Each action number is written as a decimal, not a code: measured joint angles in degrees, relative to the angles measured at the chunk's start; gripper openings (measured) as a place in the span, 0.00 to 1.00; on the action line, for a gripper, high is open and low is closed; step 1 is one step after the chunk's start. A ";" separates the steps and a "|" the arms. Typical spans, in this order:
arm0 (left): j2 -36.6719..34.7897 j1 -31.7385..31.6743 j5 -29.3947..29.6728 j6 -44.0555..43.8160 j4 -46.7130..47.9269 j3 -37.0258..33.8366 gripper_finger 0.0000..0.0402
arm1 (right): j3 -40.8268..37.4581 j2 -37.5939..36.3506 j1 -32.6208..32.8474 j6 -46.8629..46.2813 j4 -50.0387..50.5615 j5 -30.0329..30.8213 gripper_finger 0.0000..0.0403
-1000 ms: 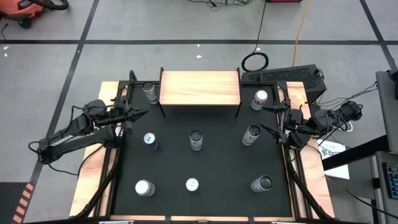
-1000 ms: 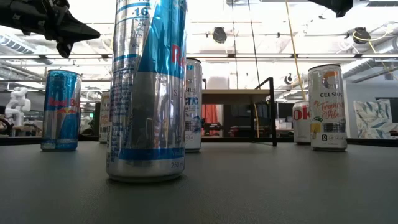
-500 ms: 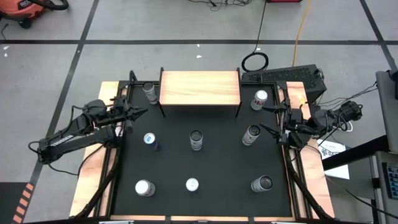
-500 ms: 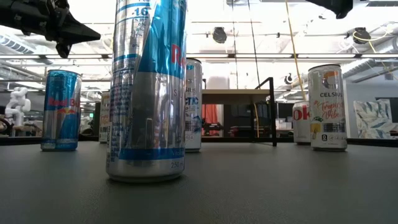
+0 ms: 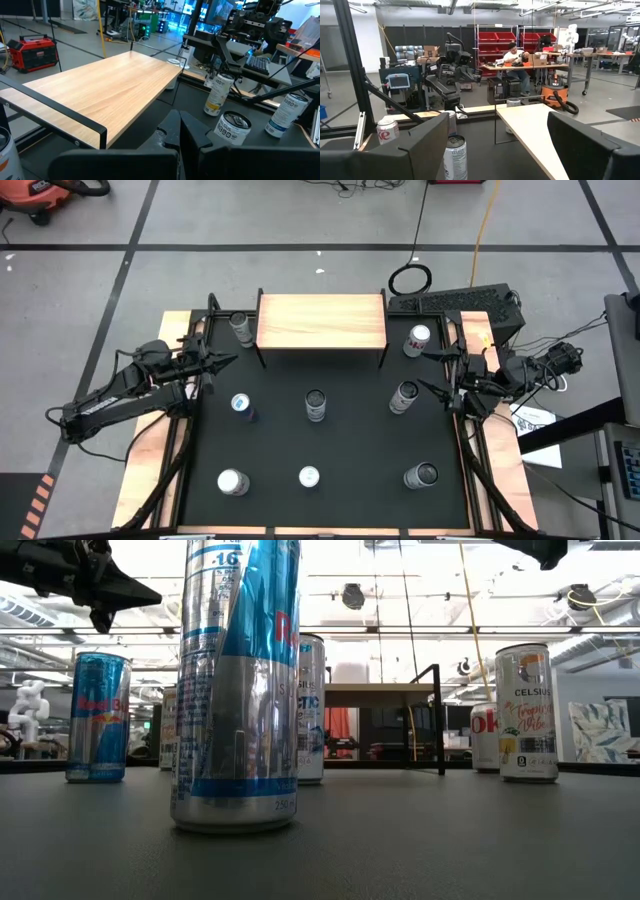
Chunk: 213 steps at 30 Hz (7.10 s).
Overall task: Place canned beverage on shelf
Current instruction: Put the right white yellow soda can on the shelf
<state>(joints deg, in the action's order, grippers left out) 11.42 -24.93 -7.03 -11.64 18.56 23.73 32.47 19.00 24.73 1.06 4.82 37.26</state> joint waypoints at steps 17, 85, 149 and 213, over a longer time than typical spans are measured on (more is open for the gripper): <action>0.00 -0.01 0.00 0.02 0.01 0.00 0.00 | 0.00 0.00 0.00 0.02 -0.01 -0.02 0.79; -0.02 0.00 -0.02 -0.04 -2.97 0.02 0.00 | 0.00 0.00 0.00 -16.44 3.32 -4.35 0.79; -0.02 0.01 -2.19 -4.07 -2.75 0.02 0.00 | 14.82 20.06 0.11 -48.09 53.80 -2.82 0.79; -0.02 -0.01 -2.19 -1.44 -2.50 0.02 0.00 | 14.82 42.88 -4.49 -51.49 53.66 -2.78 0.79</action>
<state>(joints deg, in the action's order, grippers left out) 11.40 -24.94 -9.21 -13.08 16.06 23.75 47.29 61.89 20.24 -50.43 58.48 34.48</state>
